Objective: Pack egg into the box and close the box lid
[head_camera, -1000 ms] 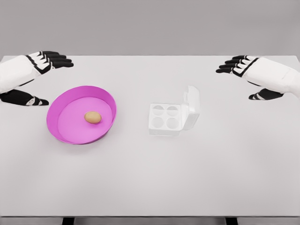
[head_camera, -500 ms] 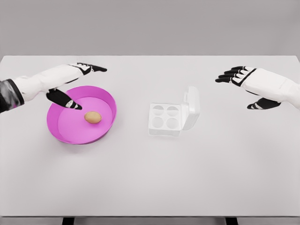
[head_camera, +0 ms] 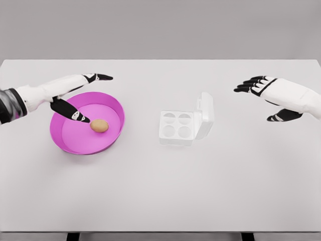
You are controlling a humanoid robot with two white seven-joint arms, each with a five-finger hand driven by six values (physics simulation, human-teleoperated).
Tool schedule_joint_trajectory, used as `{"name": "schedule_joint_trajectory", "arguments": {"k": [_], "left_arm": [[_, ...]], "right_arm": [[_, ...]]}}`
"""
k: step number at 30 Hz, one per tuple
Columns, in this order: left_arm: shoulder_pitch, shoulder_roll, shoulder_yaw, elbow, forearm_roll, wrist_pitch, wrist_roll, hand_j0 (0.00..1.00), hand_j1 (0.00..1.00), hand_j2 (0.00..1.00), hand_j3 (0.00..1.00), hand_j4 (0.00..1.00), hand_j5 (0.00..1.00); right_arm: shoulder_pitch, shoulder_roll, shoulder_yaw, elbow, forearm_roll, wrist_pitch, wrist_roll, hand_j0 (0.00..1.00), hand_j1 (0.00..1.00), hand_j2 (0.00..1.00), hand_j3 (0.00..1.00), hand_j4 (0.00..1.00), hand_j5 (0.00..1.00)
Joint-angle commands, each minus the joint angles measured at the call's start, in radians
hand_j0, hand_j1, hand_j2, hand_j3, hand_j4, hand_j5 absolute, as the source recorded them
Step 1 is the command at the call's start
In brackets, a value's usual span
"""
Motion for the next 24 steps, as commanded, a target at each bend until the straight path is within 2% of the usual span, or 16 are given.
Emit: {"name": "schedule_joint_trajectory", "arguments": {"k": [1,4,8,11,18,23,24], "left_arm": [[0.000,0.000,-0.003,0.000,0.042,0.045,0.000,0.99,0.99,0.99,0.99,0.99,0.99],[0.002,0.003,-0.018,0.000,0.045,0.054,0.000,0.96,0.96,0.96,0.96,0.96,0.96],[0.008,0.000,-0.023,0.000,0.045,0.054,0.000,0.88,0.88,0.88,0.88,0.88,0.88],[0.006,0.002,-0.044,0.001,0.040,0.054,0.000,0.87,0.87,0.87,0.87,0.87,0.87],[0.018,-0.001,-0.063,0.003,0.013,0.054,0.000,0.87,0.87,0.87,0.87,0.87,0.87],[0.031,-0.004,-0.064,0.003,-0.001,0.055,0.000,0.87,0.87,0.87,0.87,0.87,0.87],[0.029,-0.006,-0.063,0.004,-0.012,0.055,0.000,0.87,0.87,0.87,0.87,0.87,0.87]], "right_arm": [[0.009,0.001,-0.003,0.002,-0.007,0.003,-0.001,1.00,1.00,1.00,1.00,1.00,1.00],[0.026,0.019,-0.004,0.000,-0.007,0.003,-0.001,1.00,1.00,1.00,1.00,1.00,1.00],[0.048,0.021,-0.004,0.002,-0.005,0.003,-0.001,1.00,1.00,1.00,1.00,1.00,1.00],[0.051,0.042,-0.004,0.002,-0.005,0.003,-0.001,1.00,1.00,1.00,1.00,1.00,1.00],[0.068,0.045,-0.035,0.000,-0.007,0.003,-0.001,1.00,1.00,1.00,1.00,1.00,1.00],[0.104,0.108,-0.040,0.000,-0.007,0.003,-0.001,1.00,1.00,1.00,1.00,1.00,1.00],[0.129,0.136,-0.061,0.000,-0.007,0.003,-0.001,1.00,1.00,1.00,1.00,1.00,1.00]]}}
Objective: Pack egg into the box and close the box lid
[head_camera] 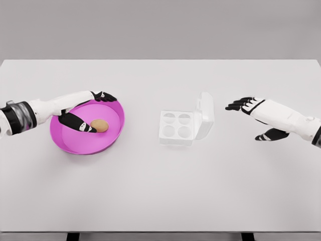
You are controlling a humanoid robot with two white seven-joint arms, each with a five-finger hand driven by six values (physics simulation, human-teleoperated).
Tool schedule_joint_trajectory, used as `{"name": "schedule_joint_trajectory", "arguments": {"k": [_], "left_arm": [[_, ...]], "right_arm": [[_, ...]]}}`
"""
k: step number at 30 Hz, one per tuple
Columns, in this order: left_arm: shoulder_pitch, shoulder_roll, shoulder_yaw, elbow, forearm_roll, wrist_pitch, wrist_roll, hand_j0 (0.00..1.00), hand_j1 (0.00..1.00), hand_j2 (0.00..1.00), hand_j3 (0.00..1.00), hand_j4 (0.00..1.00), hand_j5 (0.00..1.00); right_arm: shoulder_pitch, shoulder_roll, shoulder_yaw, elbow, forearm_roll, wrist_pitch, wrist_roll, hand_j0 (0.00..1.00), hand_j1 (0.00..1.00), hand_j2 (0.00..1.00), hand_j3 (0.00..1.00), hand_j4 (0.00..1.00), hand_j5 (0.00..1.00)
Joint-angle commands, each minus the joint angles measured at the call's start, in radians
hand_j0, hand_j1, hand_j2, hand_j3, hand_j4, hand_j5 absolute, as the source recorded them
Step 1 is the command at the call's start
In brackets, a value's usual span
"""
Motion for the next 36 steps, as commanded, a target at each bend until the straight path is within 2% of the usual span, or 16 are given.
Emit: {"name": "schedule_joint_trajectory", "arguments": {"k": [1,3,6,9,12,15,20,22,23,25,26,29,30,32,33,36], "left_arm": [[0.000,-0.005,0.000,0.001,-0.023,0.000,0.000,0.87,0.87,0.87,0.87,0.87,0.87],[0.009,-0.007,0.000,0.002,-0.042,-0.001,0.000,0.87,0.87,0.87,0.87,0.87,0.87],[0.011,-0.014,0.000,0.004,-0.069,-0.001,0.000,0.87,0.87,0.87,0.87,0.87,0.87],[0.011,-0.024,0.000,0.005,-0.085,-0.001,0.000,0.86,0.86,0.86,0.86,0.86,0.86],[0.018,-0.045,-0.001,0.005,-0.131,-0.001,0.000,0.85,0.85,0.85,0.85,0.85,0.85],[0.020,-0.064,0.000,0.007,-0.160,-0.001,0.000,0.85,0.85,0.85,0.85,0.85,0.85],[0.026,-0.067,0.003,0.008,-0.172,-0.003,0.000,0.83,0.83,0.83,0.83,0.83,0.83],[0.041,-0.079,0.010,0.008,-0.171,-0.009,0.000,0.82,0.82,0.82,0.82,0.82,0.82],[0.043,-0.082,0.013,0.010,-0.171,-0.013,0.000,0.82,0.82,0.82,0.82,0.82,0.82],[0.044,-0.084,0.013,0.010,-0.171,-0.012,0.000,0.82,0.82,0.82,0.82,0.82,0.82],[0.044,-0.084,0.013,0.010,-0.169,-0.010,0.000,0.82,0.82,0.82,0.82,0.82,0.82],[0.048,-0.084,0.015,0.008,-0.171,-0.013,0.000,0.83,0.83,0.83,0.83,0.83,0.83],[0.049,-0.084,0.013,0.008,-0.172,-0.013,0.000,0.83,0.83,0.83,0.83,0.83,0.83],[0.051,-0.082,0.012,0.008,-0.178,-0.015,0.000,0.83,0.83,0.83,0.83,0.83,0.83],[0.051,-0.082,0.012,0.008,-0.178,-0.016,0.000,0.83,0.83,0.83,0.83,0.83,0.83],[0.052,-0.082,0.012,0.008,-0.192,-0.015,0.000,0.83,0.83,0.83,0.83,0.83,0.83]], "right_arm": [[0.011,0.049,-0.037,0.003,-0.007,0.004,-0.001,1.00,1.00,1.00,1.00,1.00,1.00],[0.081,0.101,-0.100,0.001,-0.004,0.004,-0.001,1.00,1.00,1.00,1.00,1.00,1.00],[0.086,0.184,-0.267,-0.011,-0.005,0.004,-0.001,1.00,1.00,1.00,1.00,1.00,1.00],[0.078,0.182,-0.283,-0.039,-0.007,0.004,-0.001,1.00,1.00,1.00,1.00,1.00,1.00],[0.068,0.185,-0.352,-0.114,-0.008,0.004,-0.001,1.00,1.00,1.00,1.00,1.00,1.00],[0.083,0.263,-0.430,-0.125,-0.019,0.004,-0.001,1.00,1.00,1.00,1.00,1.00,1.00],[0.072,0.217,-0.406,-0.168,0.050,0.004,-0.001,1.00,1.00,1.00,1.00,1.00,1.00],[0.071,0.161,-0.357,-0.169,0.074,0.004,-0.001,1.00,1.00,1.00,1.00,1.00,1.00],[0.066,0.075,-0.275,-0.168,0.097,0.004,-0.001,1.00,1.00,1.00,1.00,1.00,1.00],[0.039,0.053,-0.252,-0.174,0.214,0.004,-0.001,1.00,1.00,1.00,1.00,1.00,1.00],[0.031,0.065,-0.260,-0.183,0.298,0.004,-0.001,1.00,1.00,1.00,1.00,1.00,1.00],[-0.001,0.105,-0.260,-0.184,0.300,0.004,-0.001,1.00,1.00,1.00,1.00,1.00,1.00],[-0.001,0.197,-0.263,-0.184,0.300,0.004,-0.001,1.00,1.00,1.00,1.00,1.00,1.00],[0.002,0.357,-0.349,-0.184,0.295,0.004,-0.001,1.00,1.00,1.00,1.00,1.00,1.00],[0.005,0.406,-0.390,-0.184,0.295,0.004,-0.001,1.00,1.00,1.00,1.00,1.00,1.00],[0.014,0.412,-0.393,-0.184,0.295,0.004,-0.001,1.00,1.00,1.00,1.00,1.00,1.00]]}}
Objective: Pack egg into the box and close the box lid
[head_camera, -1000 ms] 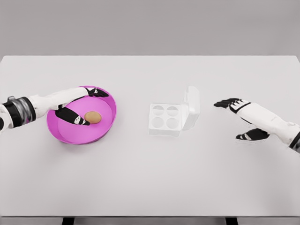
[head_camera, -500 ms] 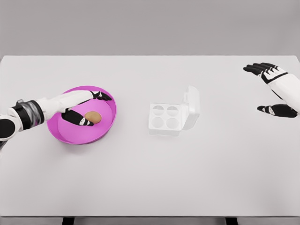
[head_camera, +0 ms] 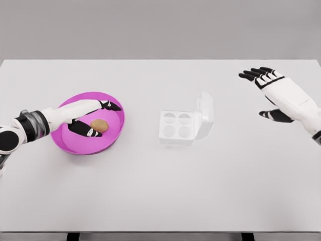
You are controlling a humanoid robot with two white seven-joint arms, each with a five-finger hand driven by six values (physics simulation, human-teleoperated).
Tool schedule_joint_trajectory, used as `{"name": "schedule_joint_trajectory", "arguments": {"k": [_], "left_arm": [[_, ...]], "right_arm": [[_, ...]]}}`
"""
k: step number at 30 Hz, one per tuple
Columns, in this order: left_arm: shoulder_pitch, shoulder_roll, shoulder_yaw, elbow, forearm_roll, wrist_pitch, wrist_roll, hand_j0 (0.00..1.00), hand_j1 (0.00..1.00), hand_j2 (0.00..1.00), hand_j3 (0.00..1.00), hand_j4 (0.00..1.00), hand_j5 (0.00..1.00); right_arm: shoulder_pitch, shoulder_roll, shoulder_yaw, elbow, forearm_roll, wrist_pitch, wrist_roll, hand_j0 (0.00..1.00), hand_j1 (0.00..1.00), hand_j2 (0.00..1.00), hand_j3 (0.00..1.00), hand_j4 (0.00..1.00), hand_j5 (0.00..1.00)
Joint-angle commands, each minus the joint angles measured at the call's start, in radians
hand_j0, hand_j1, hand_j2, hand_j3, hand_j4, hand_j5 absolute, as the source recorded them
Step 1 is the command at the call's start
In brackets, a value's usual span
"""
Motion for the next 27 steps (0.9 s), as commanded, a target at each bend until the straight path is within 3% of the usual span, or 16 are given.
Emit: {"name": "schedule_joint_trajectory", "arguments": {"k": [1,5,8,13,18,19,20,21,24,27], "left_arm": [[0.000,0.001,0.001,0.000,-0.007,-0.001,0.000,0.83,0.83,0.83,0.83,0.83,0.83],[0.009,0.002,-0.003,0.000,-0.010,-0.003,0.000,0.83,0.83,0.83,0.83,0.83,0.83],[0.011,0.001,-0.002,-0.002,-0.024,-0.006,0.000,0.83,0.83,0.83,0.83,0.83,0.83],[0.018,-0.001,-0.003,-0.002,-0.047,-0.006,0.000,0.83,0.83,0.83,0.83,0.83,0.83],[0.017,0.001,0.000,-0.002,-0.062,-0.006,0.000,0.83,0.83,0.83,0.83,0.83,0.83],[0.018,-0.001,0.001,-0.002,-0.081,-0.006,0.000,0.83,0.83,0.83,0.83,0.83,0.83],[0.018,-0.001,0.001,0.000,-0.096,-0.004,0.000,0.83,0.83,0.83,0.83,0.83,0.83],[0.018,-0.002,0.000,0.000,-0.107,-0.004,0.000,0.83,0.83,0.83,0.83,0.83,0.83],[0.026,-0.001,0.000,0.000,-0.148,-0.003,0.000,0.83,0.83,0.83,0.83,0.83,0.83],[0.026,-0.016,0.000,0.001,-0.176,-0.003,0.000,0.83,0.83,0.83,0.83,0.83,0.83]], "right_arm": [[0.000,0.043,-0.024,-0.001,-0.001,0.003,-0.001,1.00,1.00,1.00,1.00,1.00,1.00],[0.017,0.061,-0.053,-0.001,-0.004,0.003,-0.001,1.00,1.00,1.00,1.00,1.00,1.00],[0.031,0.129,-0.122,-0.002,-0.030,0.003,-0.001,1.00,1.00,1.00,1.00,1.00,1.00],[0.026,0.114,-0.004,-0.002,-0.061,0.003,-0.001,1.00,1.00,1.00,1.00,1.00,1.00],[0.032,-0.070,0.002,-0.002,-0.064,0.003,-0.001,1.00,1.00,1.00,1.00,1.00,1.00],[0.034,-0.141,0.037,-0.001,-0.064,0.003,-0.001,1.00,1.00,1.00,1.00,1.00,1.00],[0.034,-0.245,0.128,-0.001,-0.066,0.003,-0.001,1.00,1.00,1.00,1.00,1.00,1.00],[0.031,-0.308,0.203,-0.001,-0.064,0.003,-0.001,1.00,1.00,1.00,1.00,1.00,1.00],[0.031,-0.340,0.224,-0.001,-0.064,0.003,-0.001,1.00,1.00,1.00,1.00,1.00,1.00],[0.032,-0.425,0.287,-0.001,-0.064,0.003,-0.001,1.00,1.00,1.00,1.00,1.00,1.00]]}}
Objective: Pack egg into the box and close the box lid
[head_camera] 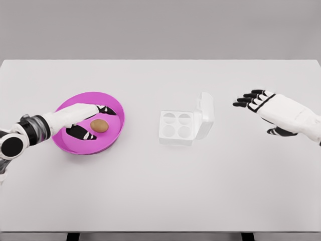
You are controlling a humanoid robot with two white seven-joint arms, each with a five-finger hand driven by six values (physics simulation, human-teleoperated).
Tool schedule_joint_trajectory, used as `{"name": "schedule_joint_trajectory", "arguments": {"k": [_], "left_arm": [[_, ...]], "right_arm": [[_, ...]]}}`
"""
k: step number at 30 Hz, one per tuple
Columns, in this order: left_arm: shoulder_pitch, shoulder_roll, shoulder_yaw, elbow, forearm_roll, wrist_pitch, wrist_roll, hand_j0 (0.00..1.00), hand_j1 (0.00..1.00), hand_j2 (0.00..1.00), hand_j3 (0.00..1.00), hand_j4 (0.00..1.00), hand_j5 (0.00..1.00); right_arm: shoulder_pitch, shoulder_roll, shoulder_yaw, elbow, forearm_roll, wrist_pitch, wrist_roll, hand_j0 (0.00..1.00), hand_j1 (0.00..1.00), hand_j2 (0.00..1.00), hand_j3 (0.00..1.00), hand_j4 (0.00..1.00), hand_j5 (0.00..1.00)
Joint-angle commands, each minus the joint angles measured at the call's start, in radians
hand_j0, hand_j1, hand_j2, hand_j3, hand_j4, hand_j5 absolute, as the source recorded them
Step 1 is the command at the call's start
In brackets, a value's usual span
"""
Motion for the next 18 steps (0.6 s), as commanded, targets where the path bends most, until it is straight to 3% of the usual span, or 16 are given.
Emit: {"name": "schedule_joint_trajectory", "arguments": {"k": [1,18], "left_arm": [[0.000,-0.012,0.000,0.002,-0.031,0.000,0.000,0.83,0.83,0.83,0.83,0.83,0.83],[0.002,-0.047,-0.007,0.003,-0.076,-0.002,0.000,0.80,0.80,0.80,0.80,0.80,0.80]], "right_arm": [[0.000,-0.069,0.058,0.000,-0.006,0.003,-0.001,1.00,1.00,1.00,1.00,1.00,1.00],[0.000,-0.121,0.104,0.000,-0.001,0.003,-0.001,1.00,1.00,1.00,1.00,1.00,1.00]]}}
